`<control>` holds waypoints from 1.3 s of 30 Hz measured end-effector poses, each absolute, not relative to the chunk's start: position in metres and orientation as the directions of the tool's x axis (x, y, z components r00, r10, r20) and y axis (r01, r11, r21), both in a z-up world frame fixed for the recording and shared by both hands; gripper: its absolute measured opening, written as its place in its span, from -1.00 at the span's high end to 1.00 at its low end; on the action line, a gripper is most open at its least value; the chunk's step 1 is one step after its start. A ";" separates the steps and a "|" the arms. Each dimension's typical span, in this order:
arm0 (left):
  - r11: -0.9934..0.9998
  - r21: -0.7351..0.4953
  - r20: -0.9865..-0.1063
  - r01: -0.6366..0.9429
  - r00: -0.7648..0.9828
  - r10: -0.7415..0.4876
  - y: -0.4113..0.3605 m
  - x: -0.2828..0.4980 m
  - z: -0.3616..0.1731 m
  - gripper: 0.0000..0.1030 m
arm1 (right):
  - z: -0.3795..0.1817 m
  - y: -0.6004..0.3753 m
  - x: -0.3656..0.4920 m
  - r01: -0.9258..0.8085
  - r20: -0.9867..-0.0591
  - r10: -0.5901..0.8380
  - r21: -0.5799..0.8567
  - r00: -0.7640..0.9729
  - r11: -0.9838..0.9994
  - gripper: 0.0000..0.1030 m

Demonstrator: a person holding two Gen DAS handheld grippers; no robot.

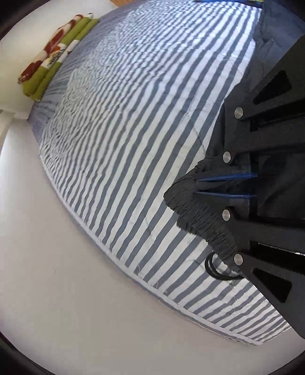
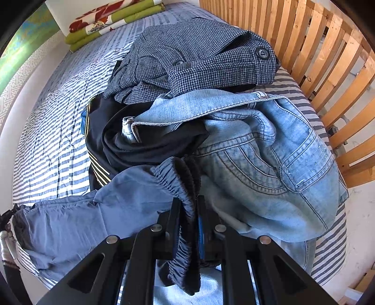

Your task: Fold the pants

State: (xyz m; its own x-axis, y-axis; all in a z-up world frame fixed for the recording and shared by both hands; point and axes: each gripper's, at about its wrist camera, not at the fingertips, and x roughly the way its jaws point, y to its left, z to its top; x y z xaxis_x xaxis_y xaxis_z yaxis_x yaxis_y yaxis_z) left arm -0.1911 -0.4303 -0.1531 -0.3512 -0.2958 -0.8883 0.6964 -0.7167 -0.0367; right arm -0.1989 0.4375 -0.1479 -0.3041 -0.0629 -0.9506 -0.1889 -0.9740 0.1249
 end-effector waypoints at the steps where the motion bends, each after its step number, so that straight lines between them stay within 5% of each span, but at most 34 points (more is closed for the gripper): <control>1: -0.695 -0.053 -0.875 0.717 -0.369 -0.313 -0.436 -0.185 -0.142 0.84 | -0.148 0.438 -0.198 -0.189 -0.950 -0.065 0.127 -0.306 -0.974 0.79; 7: -0.616 0.002 -0.851 0.787 -0.323 -0.415 -0.465 -0.190 -0.130 0.79 | -0.152 0.447 -0.198 -0.212 -0.950 -0.076 0.145 -0.303 -0.967 0.79; 9: -0.634 0.019 -0.877 0.773 -0.291 -0.382 -0.468 -0.200 -0.143 0.55 | -0.154 0.446 -0.199 -0.216 -0.949 -0.076 0.147 -0.305 -0.965 0.79; 12: -0.649 0.065 -0.888 0.758 -0.253 -0.384 -0.464 -0.203 -0.147 -0.08 | -0.153 0.443 -0.200 -0.214 -0.951 -0.063 0.132 -0.302 -0.968 0.79; 14: -0.647 0.086 -0.870 0.757 -0.259 -0.419 -0.459 -0.195 -0.138 -0.19 | -0.152 0.442 -0.202 -0.206 -0.952 -0.064 0.130 -0.298 -0.970 0.79; 21: -0.723 0.140 -0.818 0.677 -0.332 -0.469 -0.411 -0.141 -0.076 -0.22 | -0.147 0.434 -0.206 -0.168 -0.951 -0.067 0.122 -0.303 -0.978 0.79; 24: -0.839 0.107 -0.825 0.534 -0.423 -0.375 -0.359 -0.129 -0.066 -0.21 | -0.146 0.435 -0.204 -0.168 -0.946 -0.085 0.143 -0.314 -0.975 0.79; 29: -0.956 -0.039 -0.925 0.292 -0.372 -0.076 -0.272 -0.166 -0.117 -0.18 | -0.146 0.439 -0.198 -0.177 -0.937 -0.118 0.184 -0.330 -0.967 0.79; 35: -0.994 -0.048 -0.978 0.103 -0.207 0.026 -0.187 -0.219 -0.185 -0.07 | -0.143 0.446 -0.190 -0.186 -0.931 -0.129 0.202 -0.342 -0.962 0.79; 39: -0.957 -0.076 -0.948 0.281 -0.318 -0.018 -0.206 -0.262 -0.186 -0.07 | -0.141 0.448 -0.192 -0.177 -0.928 -0.132 0.204 -0.348 -0.963 0.79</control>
State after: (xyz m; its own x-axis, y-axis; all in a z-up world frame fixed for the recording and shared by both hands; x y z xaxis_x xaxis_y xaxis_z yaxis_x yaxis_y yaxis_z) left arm -0.2616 -0.2062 -0.1858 -0.3177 -0.0182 -0.9480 0.2807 -0.9568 -0.0757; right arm -0.1916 0.4478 -0.1409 -0.3477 -0.1324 -0.9282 -0.1767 -0.9630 0.2035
